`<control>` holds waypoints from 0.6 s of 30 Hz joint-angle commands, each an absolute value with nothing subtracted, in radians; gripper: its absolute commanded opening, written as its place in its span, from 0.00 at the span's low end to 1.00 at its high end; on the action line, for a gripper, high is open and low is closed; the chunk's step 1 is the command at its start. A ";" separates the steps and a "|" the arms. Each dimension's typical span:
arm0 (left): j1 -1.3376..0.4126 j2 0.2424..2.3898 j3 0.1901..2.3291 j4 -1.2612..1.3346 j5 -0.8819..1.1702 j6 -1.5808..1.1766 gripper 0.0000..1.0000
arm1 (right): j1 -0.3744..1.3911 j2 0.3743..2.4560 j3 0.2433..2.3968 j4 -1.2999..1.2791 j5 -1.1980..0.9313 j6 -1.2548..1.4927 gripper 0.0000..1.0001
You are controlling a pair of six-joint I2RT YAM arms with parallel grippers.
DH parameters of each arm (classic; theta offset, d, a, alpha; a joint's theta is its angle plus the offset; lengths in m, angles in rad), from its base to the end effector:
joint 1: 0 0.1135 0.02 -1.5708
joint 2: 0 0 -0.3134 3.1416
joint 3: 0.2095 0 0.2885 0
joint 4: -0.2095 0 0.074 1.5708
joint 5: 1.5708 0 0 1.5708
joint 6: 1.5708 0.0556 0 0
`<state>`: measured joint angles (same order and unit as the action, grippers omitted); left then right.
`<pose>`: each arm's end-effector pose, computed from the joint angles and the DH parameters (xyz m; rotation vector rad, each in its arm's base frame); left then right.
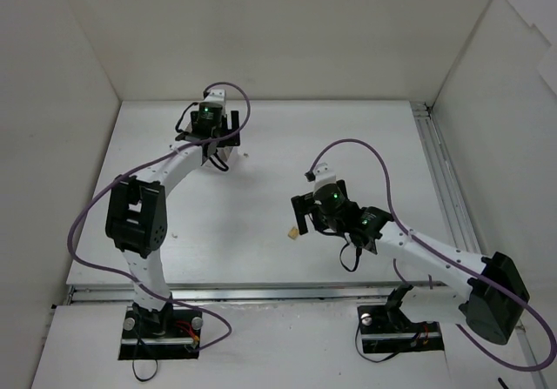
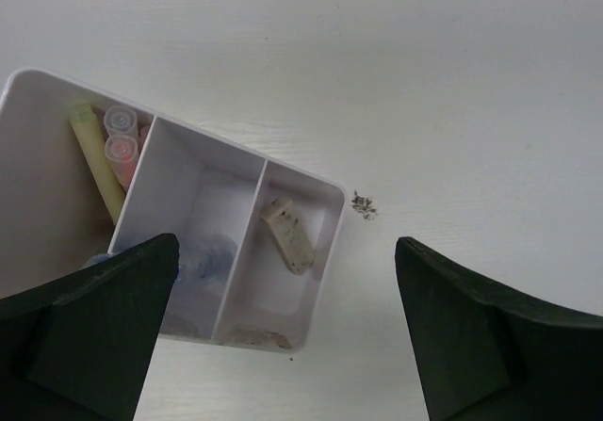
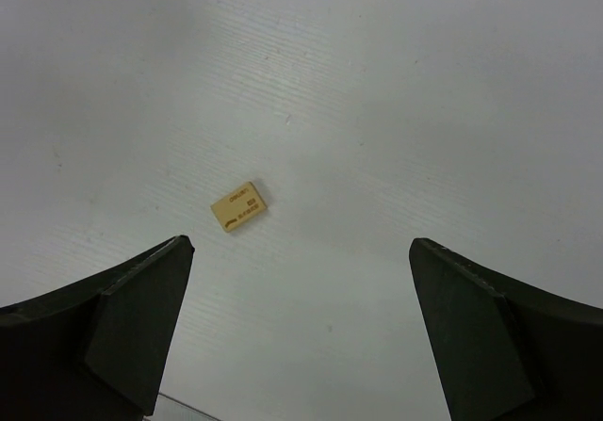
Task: Sort the stationery into containers
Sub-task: Place the stationery in the storage box, then pick up the stationery from the center of the board.
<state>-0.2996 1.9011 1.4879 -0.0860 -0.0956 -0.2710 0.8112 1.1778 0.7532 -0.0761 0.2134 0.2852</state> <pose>0.4962 -0.1477 0.2897 -0.0293 2.0769 -0.2517 0.2113 0.2054 0.2798 -0.4145 2.0491 0.4538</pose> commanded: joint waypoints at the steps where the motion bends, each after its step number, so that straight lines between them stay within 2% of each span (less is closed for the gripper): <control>1: -0.293 1.754 1.496 -0.084 0.027 -0.291 0.99 | 0.807 1.236 0.758 -0.060 0.130 0.265 0.98; 5: -0.293 1.640 1.441 -0.107 0.152 -0.337 1.00 | 0.808 1.351 0.795 -0.058 0.097 0.279 0.98; 8: -0.293 1.475 1.308 -0.106 0.166 -0.399 1.00 | 0.818 1.431 0.830 -0.052 0.115 0.342 0.98; 14: -0.325 1.208 1.063 -0.103 0.109 -0.462 1.00 | 0.879 1.542 0.896 -0.104 0.294 0.615 0.98; 18: -0.334 1.089 1.008 -0.147 0.034 -0.482 1.00 | 0.914 1.639 0.959 -0.138 0.321 0.814 0.98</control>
<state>-0.3294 1.1553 1.0084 -0.1490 0.0929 -0.4431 0.8898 1.5932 0.8902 -0.1017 0.2329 0.6006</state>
